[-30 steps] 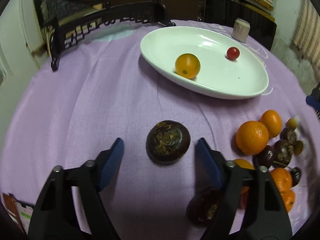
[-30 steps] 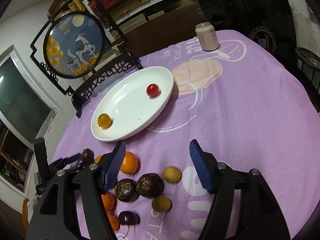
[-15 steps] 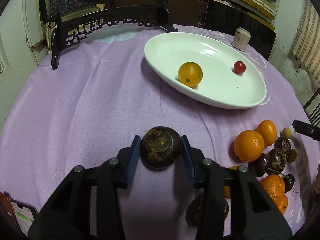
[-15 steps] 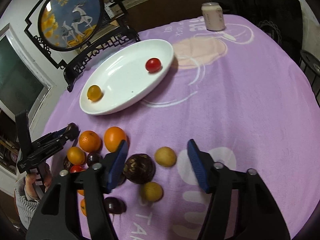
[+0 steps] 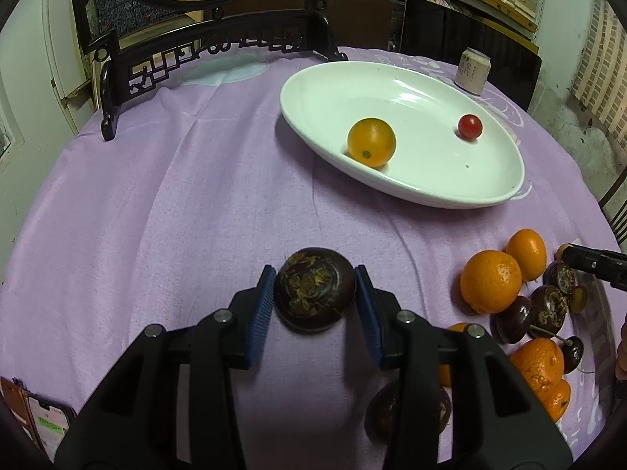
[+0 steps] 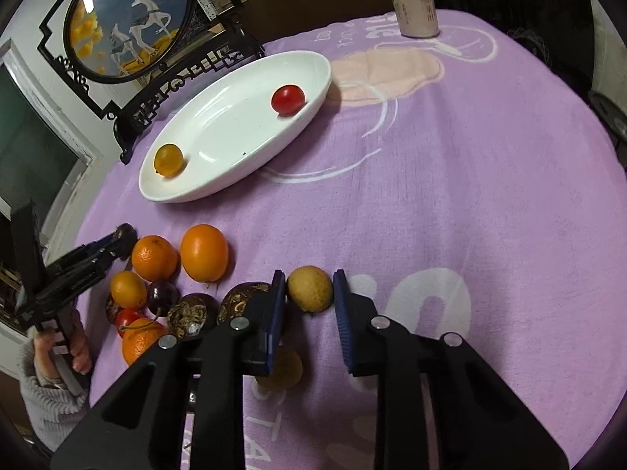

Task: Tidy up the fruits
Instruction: 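Grasp a small tan fruit with the right tool while the left tool carries the mangosteen to the plate, then open both tools over the white plate to drop the fruits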

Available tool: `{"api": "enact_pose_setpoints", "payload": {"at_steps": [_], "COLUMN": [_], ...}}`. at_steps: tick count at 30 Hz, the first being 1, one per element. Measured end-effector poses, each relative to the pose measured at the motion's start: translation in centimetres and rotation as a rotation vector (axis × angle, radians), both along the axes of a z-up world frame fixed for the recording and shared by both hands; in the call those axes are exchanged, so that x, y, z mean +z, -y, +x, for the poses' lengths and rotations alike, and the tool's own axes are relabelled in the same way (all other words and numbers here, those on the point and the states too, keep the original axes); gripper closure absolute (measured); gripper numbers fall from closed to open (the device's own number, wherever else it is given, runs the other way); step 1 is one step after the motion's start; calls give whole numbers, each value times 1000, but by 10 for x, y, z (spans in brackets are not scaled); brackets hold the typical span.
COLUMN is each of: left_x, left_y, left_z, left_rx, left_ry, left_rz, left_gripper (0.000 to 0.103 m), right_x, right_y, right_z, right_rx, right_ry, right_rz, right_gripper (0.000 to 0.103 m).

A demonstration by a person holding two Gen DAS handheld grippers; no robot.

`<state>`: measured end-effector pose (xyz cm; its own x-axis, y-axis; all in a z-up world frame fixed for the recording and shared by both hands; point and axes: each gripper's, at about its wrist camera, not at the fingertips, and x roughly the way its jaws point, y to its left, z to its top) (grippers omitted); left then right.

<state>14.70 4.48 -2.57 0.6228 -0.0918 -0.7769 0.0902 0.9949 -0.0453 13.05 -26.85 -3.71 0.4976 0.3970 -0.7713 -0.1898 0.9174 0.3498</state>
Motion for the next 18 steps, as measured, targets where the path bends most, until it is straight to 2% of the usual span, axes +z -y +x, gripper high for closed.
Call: {"api": "enact_pose_setpoints", "payload": {"at_steps": [3,6,11,14,18], "left_x": [10,28,53,57,49], "left_y": [-1,-1,19,35,55], "left_z": [-3,1,38,62,84], "left_rx": [5,12,-6,-23,-56], "left_ry": [28,60,91,90,61], "left_rz": [-14,-43,-33,-53,-85], "left_gripper": [62,62,62,62,58], "right_x": [6,23,47,54,55], "right_y": [2,7,-12,-38,-63], "right_z": [0,-1,22,46,75], "right_rx": [-8,-21,-9,19,37], "right_ry": [20,79,118,130,135], "right_rz": [21,74,96,59,45], "right_gripper": [78,78,78,78,77]}}
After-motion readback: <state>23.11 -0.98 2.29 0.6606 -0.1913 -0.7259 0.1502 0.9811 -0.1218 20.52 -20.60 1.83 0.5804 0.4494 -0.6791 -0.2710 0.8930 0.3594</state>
